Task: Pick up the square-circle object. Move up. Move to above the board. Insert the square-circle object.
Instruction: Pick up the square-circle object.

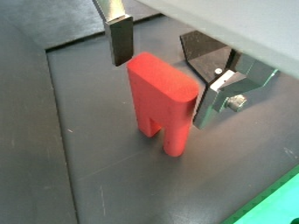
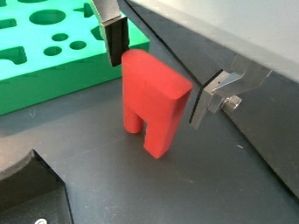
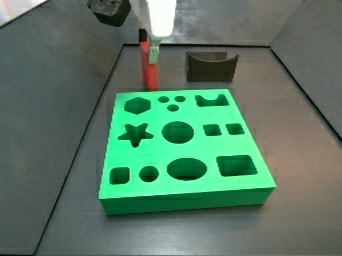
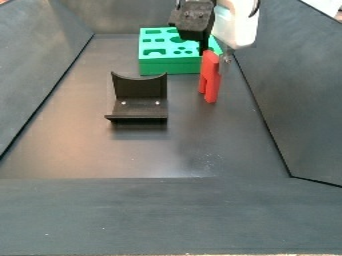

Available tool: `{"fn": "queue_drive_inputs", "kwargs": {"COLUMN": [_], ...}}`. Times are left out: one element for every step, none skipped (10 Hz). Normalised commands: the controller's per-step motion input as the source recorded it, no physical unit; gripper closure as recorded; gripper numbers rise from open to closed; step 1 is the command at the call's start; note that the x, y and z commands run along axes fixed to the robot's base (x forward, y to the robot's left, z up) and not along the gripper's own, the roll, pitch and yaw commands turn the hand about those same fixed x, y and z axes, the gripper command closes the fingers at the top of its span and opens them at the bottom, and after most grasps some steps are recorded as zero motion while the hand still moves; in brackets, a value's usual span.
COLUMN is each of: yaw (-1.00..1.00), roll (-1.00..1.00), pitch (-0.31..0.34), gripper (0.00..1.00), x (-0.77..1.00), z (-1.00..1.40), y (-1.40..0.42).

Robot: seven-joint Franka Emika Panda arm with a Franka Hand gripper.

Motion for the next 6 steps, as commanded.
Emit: {"fn": "queue_drive_inputs", "kwargs": {"yaw": [-0.02,-0.01,-0.01,-0.01,-0.02,-0.03], "roll": [0.01,0.00,0.00,0.00,0.00,-0.01], "pitch": [0.000,-0.007,0.000,0.000,0.000,0.000], "gripper": [0.00,0.00,0.00,0.00,0.00,0.00], "x": [0.04,0.01,0.03,0.04,0.05,0.02], "z": [-0.26,-0.29,-0.29,-0.28,-0.26,-0.17], "y": [0.00,0.00,0.00,0.00,0.00,0.00]}}
